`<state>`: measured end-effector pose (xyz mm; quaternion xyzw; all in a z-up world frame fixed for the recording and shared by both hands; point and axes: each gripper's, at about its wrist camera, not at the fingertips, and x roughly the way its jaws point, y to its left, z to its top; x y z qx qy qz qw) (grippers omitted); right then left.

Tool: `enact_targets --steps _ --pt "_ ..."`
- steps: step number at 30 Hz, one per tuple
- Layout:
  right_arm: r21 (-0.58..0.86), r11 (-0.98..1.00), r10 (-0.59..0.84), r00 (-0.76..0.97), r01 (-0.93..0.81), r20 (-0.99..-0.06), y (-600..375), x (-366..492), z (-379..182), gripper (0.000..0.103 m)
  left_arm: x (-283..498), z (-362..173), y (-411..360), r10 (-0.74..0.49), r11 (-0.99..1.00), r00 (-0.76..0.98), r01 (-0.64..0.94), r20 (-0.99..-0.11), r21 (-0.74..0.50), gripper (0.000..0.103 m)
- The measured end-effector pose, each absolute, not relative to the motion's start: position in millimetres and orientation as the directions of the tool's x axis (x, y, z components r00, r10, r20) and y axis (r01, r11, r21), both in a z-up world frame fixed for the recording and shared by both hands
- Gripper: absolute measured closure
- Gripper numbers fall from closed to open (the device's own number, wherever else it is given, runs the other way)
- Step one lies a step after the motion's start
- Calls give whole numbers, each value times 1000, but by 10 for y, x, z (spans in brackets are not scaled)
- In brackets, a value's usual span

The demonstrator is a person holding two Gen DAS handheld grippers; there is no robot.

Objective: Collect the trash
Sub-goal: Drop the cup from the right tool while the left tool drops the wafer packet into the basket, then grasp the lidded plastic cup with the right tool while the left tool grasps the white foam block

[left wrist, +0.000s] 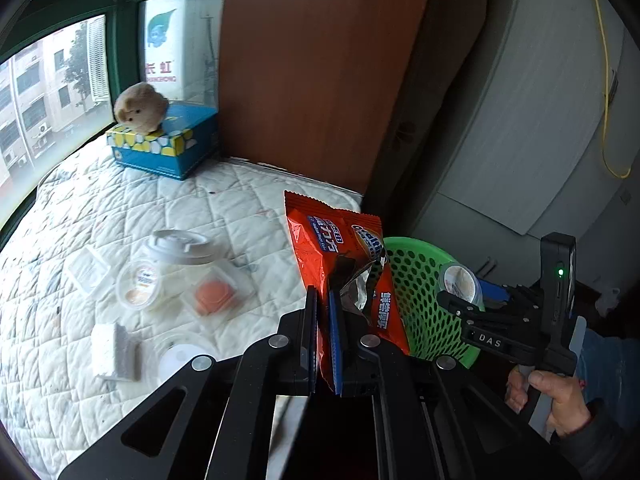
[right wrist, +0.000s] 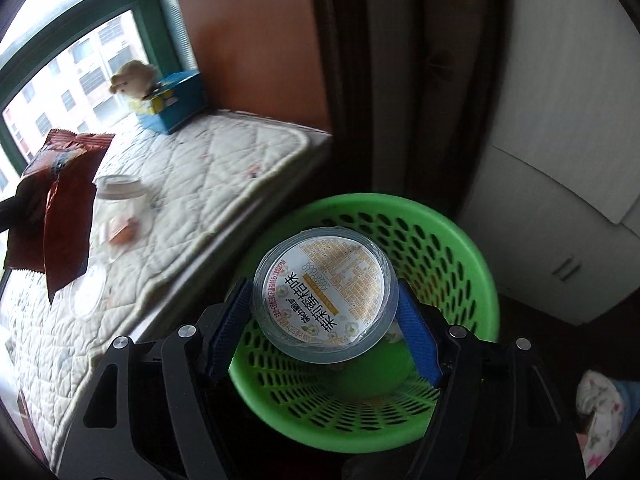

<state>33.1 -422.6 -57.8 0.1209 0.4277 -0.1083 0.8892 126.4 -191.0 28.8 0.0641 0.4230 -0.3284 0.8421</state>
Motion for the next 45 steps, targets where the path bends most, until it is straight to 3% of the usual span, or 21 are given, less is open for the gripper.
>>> enact_targets --steps 20,23,25,26,36,45 --pt "166 914 -140 672 370 -727 -4662 -186 -321 24 1065 -283 -2982 -464 688 290 713 -837 -134 95" --pt "172 912 -144 683 373 -716 -4667 -252 -283 24 1047 -337 -3044 -464 681 279 719 -841 -137 86" --pt "178 909 -145 687 376 -712 -4670 -269 -268 24 1048 -365 -3058 -460 686 279 714 -843 -138 49" --pt "182 909 -143 689 376 -711 -4672 -280 -260 24 1034 -360 -3053 -467 689 289 711 -836 -140 46" --pt "196 920 -111 706 339 -700 -4541 -239 -197 21 1060 -279 -2722 -467 718 318 681 -825 -144 46" --pt "246 937 -13 725 250 -688 -4239 62 -120 14 1286 -109 -1966 -404 814 424 571 -811 -107 34"
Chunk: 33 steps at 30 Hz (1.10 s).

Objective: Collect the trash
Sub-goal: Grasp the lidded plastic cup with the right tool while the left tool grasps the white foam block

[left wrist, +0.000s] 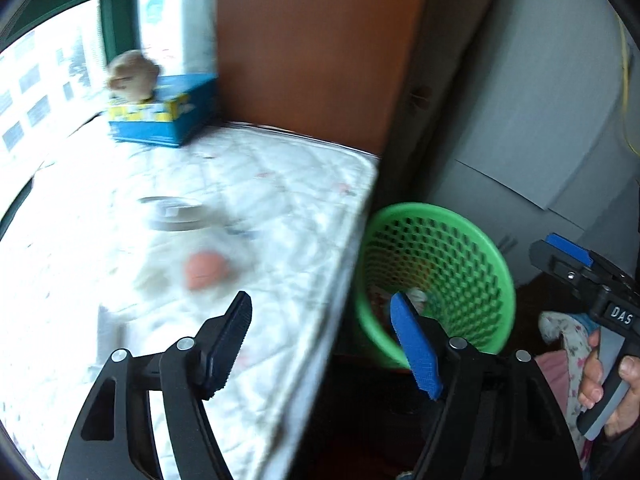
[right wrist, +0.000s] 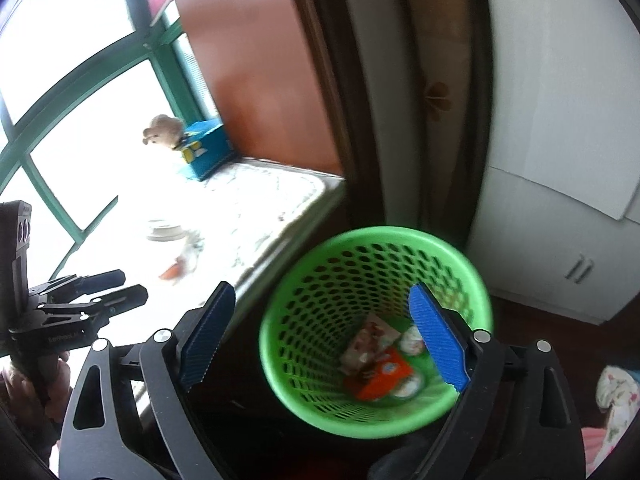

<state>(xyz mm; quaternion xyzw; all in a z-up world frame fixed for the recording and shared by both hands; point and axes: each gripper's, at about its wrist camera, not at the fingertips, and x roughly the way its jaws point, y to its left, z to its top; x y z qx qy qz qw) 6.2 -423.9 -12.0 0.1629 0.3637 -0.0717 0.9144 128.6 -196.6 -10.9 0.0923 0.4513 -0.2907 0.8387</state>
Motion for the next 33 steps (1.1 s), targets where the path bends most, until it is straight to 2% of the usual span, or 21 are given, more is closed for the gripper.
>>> enact_targets --steps 3,15,33 --pt "256 944 26 725 209 -688 -4095 220 -80 13 1387 -78 -1665 -373 846 458 524 -807 -93 28" --pt "290 956 188 691 33 -698 -3380 990 11 12 1725 -133 -639 -270 935 515 342 -814 -94 24" --pt "440 895 404 553 -74 -729 -2595 2388 -355 12 2044 -470 58 -216 966 481 233 -849 -114 24"
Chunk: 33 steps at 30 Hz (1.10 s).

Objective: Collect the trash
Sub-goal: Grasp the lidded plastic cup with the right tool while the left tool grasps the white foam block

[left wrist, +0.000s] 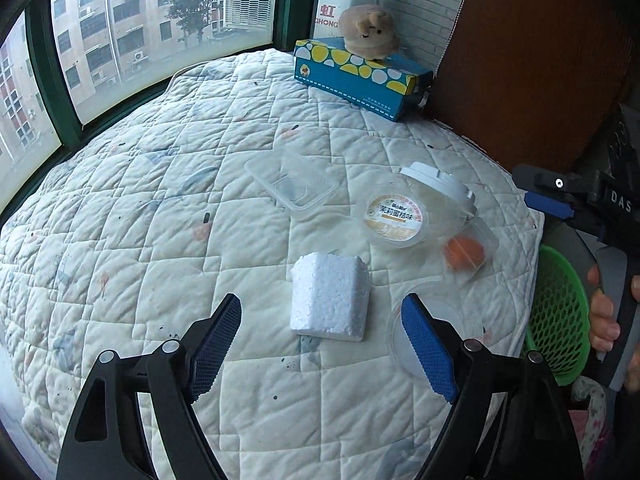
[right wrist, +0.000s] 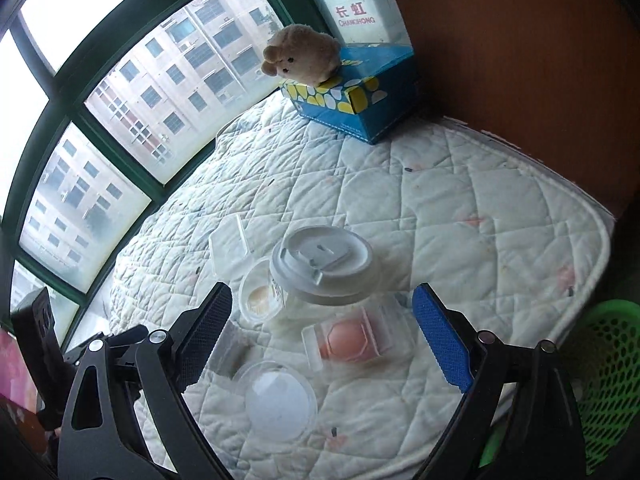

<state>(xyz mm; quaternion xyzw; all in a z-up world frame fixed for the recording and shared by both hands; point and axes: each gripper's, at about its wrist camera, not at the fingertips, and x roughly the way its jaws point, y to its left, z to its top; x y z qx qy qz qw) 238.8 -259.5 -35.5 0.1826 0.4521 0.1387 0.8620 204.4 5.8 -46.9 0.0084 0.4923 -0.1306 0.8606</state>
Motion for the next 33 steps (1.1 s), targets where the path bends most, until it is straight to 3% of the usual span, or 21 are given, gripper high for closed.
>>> enact_targets --steps 10,15,33 --pt "522 853 465 484 -21 -741 -2534 2876 -691 12 2197 -700 154 -222 965 435 227 -873 -133 24" --pt "511 859 463 467 -26 -754 -2483 2972 -774 12 2233 -771 110 -226 962 415 240 -881 -133 18" --pt "443 895 414 466 -51 -782 -2409 2926 -837 18 2430 -961 -13 -239 957 384 251 -892 -148 18"
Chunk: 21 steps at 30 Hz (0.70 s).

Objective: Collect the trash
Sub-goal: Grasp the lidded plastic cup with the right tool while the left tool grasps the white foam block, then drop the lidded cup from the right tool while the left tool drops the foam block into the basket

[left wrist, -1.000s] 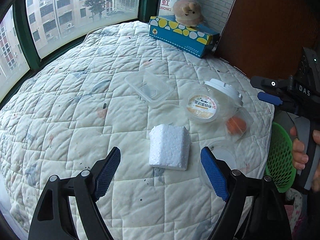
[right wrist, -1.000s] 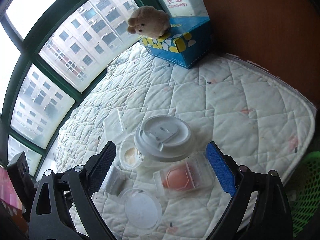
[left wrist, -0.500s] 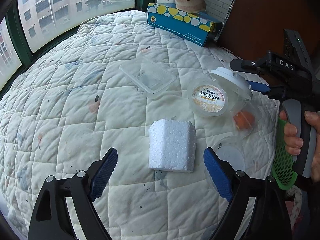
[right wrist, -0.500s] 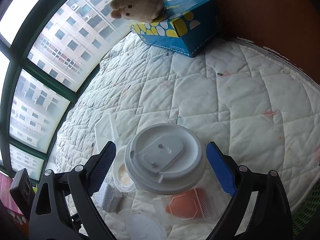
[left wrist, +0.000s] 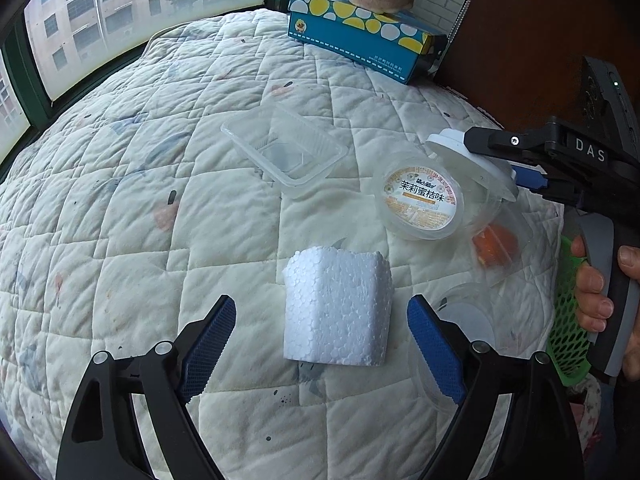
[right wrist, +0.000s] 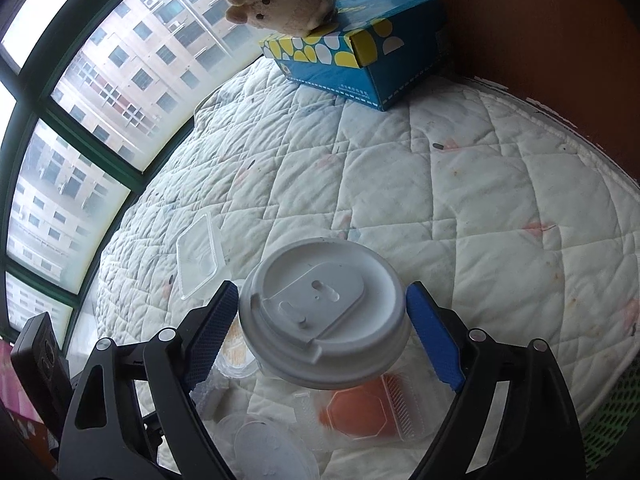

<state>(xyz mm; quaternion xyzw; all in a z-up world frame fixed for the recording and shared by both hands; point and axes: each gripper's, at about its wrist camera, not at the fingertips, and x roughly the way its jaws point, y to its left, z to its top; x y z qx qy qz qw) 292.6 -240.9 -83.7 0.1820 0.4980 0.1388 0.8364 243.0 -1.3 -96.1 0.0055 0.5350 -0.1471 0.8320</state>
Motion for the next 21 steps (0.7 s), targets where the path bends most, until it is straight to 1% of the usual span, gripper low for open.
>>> enact_targets --steps 3,5,9,10,11,12,13,21 --pt "454 890 420 477 -50 -772 -2445 2891 -785 18 2453 -1009 -11 -237 957 378 247 -895 -150 19" --pt "459 887 423 487 -52 -764 -2477 2850 -735 18 2466 -1041 -9 -237 958 371 243 -898 -153 22" --pt "463 885 423 508 -54 -750 -2543 2758 -626 18 2469 -1096 -12 -247 956 356 242 -901 -167 33" --pt "461 885 421 515 -56 -747 -2563 2724 -596 18 2465 -1102 -16 -257 953 353 245 -900 -176 37" --pt "459 887 418 521 -57 -744 -2575 2696 -568 18 2458 -1100 -25 -266 951 351 249 -898 -184 40" --pt "456 888 415 528 -58 -741 -2596 2653 -537 18 2446 -1093 -40 -273 948 351 256 -896 -188 46" --pt "454 889 412 535 -60 -737 -2617 2606 -508 18 2431 -1081 -61 -275 947 353 263 -894 -187 47" --pt "436 899 380 582 -48 -719 -2821 2174 -337 18 2296 -870 -53 -260 948 407 278 -875 -152 48"
